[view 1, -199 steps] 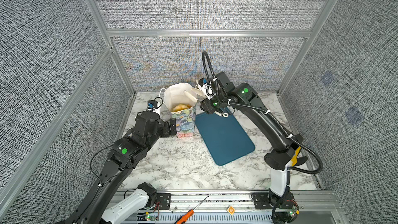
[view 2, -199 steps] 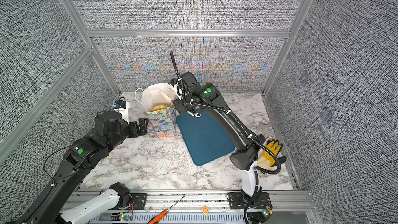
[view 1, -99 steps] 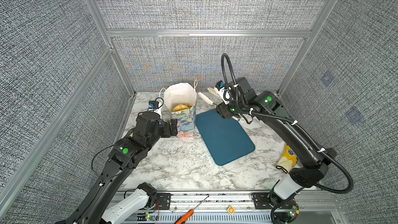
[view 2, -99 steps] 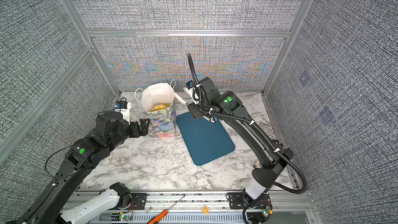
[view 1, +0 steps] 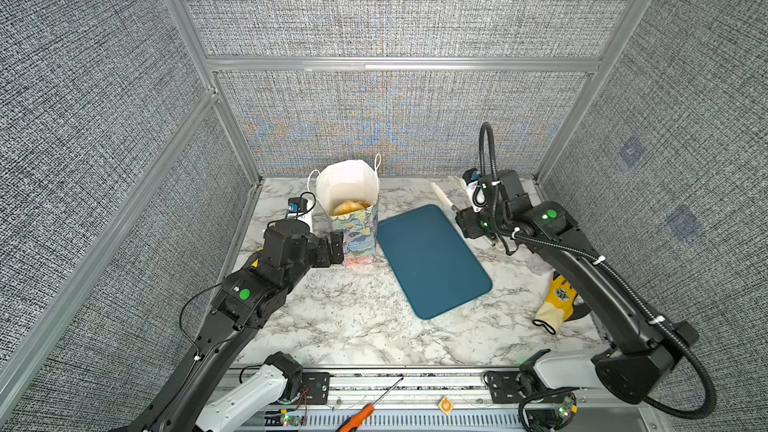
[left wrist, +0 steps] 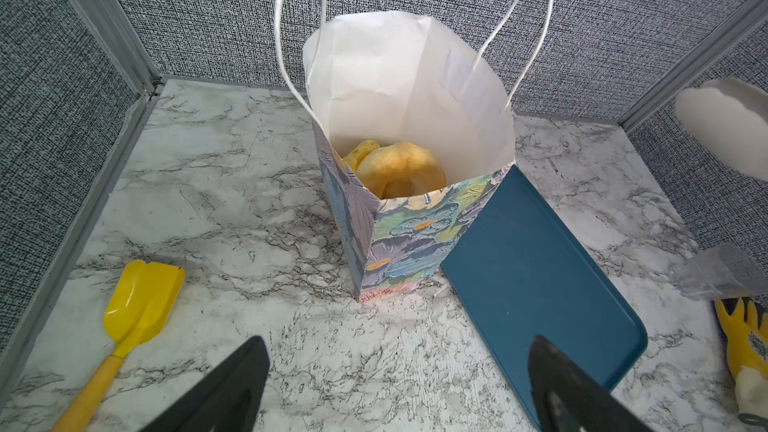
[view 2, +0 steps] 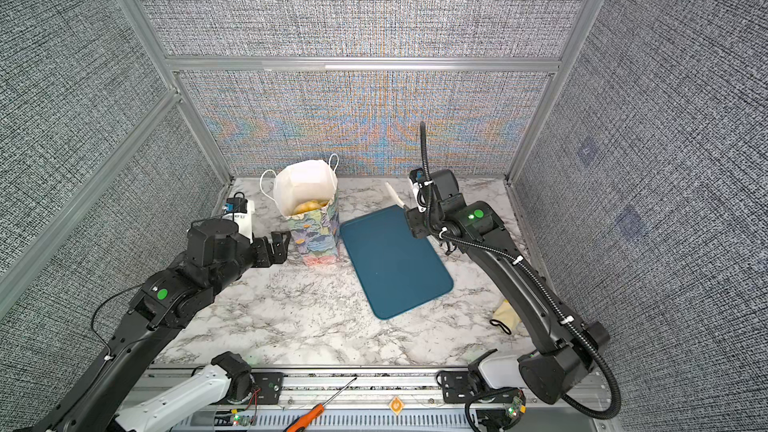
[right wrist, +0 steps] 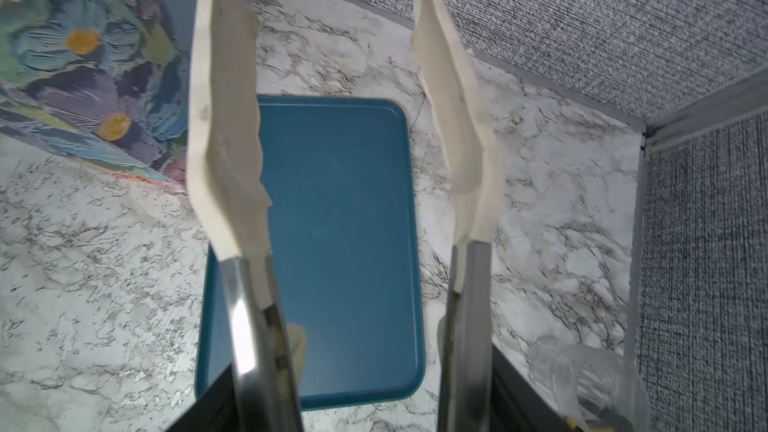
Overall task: Place the fake bread into the paper bag
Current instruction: 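Withdraw the empty tongs from the bag past the tray with the right gripper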
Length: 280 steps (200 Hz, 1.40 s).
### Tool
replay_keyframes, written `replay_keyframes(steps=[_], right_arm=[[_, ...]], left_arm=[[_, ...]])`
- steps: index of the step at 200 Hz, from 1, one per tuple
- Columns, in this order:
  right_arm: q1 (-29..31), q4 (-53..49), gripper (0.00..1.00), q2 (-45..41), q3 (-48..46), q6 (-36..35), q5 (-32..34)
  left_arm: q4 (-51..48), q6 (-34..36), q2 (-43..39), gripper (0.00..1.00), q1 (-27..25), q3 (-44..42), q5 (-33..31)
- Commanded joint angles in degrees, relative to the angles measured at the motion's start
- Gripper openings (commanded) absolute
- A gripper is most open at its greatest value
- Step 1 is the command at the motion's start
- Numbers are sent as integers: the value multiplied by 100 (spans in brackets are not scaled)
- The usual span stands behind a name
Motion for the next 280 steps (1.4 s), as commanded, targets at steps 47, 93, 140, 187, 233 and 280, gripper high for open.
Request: replay_keyframes(steps=[47,93,140,187,233,280], right_arm=[[-781,874,68,-320,-1069,201,2],[-1318,1297,68,-332,-1717,355,-89],[-1665,1467,69,-16,-2079,438,-202],[-1878,1624,68,385,-2189,503,-358],[-1993,1647,68,924,-2108,477,-397],[-2012,1722,69,1246,-2025,492,-406]], left_arm=[[244,-132,-129,98,8,-165,71],[341,-252,-155,97,-1,-344,144],[429,-385,-260,97,-13,-579,182],[386,-385,-296,97,-30,-645,98],[385,-402,-306,97,-30,-751,71],[396,-412,-309,97,-29,-843,58]])
